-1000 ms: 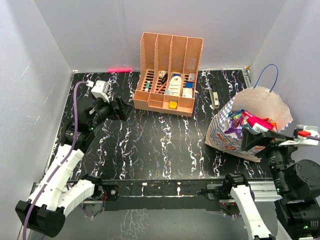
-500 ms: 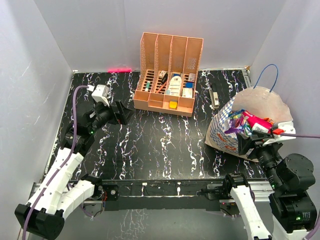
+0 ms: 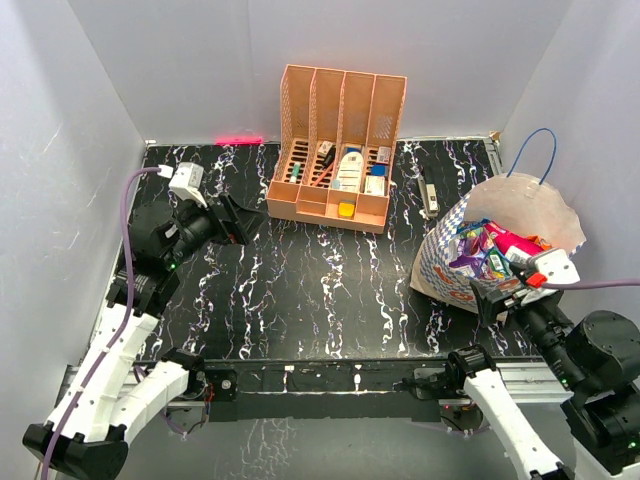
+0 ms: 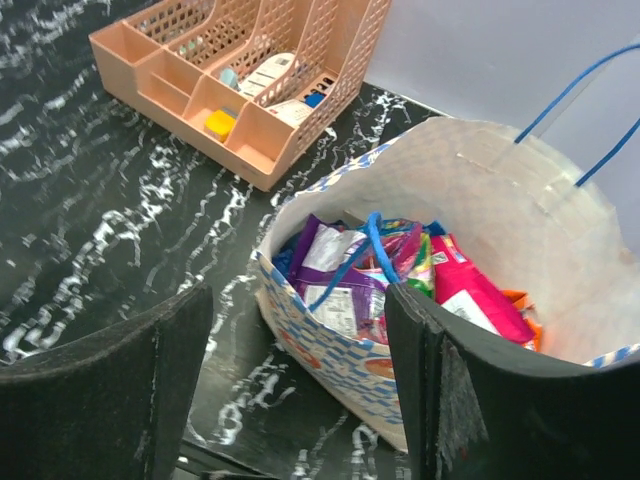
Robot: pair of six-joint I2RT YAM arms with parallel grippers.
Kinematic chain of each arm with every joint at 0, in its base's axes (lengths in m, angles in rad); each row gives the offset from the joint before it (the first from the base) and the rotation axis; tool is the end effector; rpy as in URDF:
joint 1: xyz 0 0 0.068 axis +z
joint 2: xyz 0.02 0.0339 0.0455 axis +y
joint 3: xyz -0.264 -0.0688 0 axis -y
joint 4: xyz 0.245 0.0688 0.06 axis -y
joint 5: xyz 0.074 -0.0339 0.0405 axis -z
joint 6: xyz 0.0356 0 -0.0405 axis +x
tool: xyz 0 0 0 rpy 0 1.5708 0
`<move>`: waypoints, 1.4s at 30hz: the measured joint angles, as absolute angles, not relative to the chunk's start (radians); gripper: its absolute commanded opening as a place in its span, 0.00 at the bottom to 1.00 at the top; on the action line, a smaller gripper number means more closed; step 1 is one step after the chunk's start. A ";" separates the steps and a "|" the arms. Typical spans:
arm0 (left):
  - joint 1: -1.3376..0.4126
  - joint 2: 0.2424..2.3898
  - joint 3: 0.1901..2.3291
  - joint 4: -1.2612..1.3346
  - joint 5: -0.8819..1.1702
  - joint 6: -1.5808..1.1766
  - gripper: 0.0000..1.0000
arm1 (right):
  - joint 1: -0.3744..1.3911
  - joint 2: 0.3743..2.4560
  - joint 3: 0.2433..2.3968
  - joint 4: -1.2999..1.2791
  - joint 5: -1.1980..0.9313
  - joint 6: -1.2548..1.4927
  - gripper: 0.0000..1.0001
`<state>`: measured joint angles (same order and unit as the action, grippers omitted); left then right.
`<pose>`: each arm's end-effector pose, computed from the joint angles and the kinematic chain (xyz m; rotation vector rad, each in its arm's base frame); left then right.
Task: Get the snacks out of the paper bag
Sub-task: Move the paper bag to the center of the board.
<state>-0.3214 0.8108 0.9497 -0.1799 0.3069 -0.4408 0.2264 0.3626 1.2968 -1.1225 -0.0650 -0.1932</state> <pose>0.1677 -0.0672 0.3938 0.1467 1.6685 -0.8293 -0.0218 -0.0027 0.4193 -0.4126 1.7103 0.0813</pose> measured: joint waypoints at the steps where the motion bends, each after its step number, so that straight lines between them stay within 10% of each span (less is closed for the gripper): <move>1: -0.321 0.810 0.950 -0.179 0.310 -0.448 0.98 | 0.241 0.363 1.301 -1.131 -0.057 -0.216 0.67; 17: -0.321 0.833 0.950 -0.166 0.337 -0.523 0.98 | 0.425 0.348 1.256 -1.203 0.000 -0.522 0.08; 28: -0.321 0.839 0.949 -0.180 0.348 -0.558 0.98 | 0.413 0.471 1.283 -1.146 -0.128 -0.454 0.07; 42: -0.323 0.850 0.947 -0.168 0.382 -0.631 0.98 | 0.392 0.496 1.378 -1.067 0.067 -0.419 0.82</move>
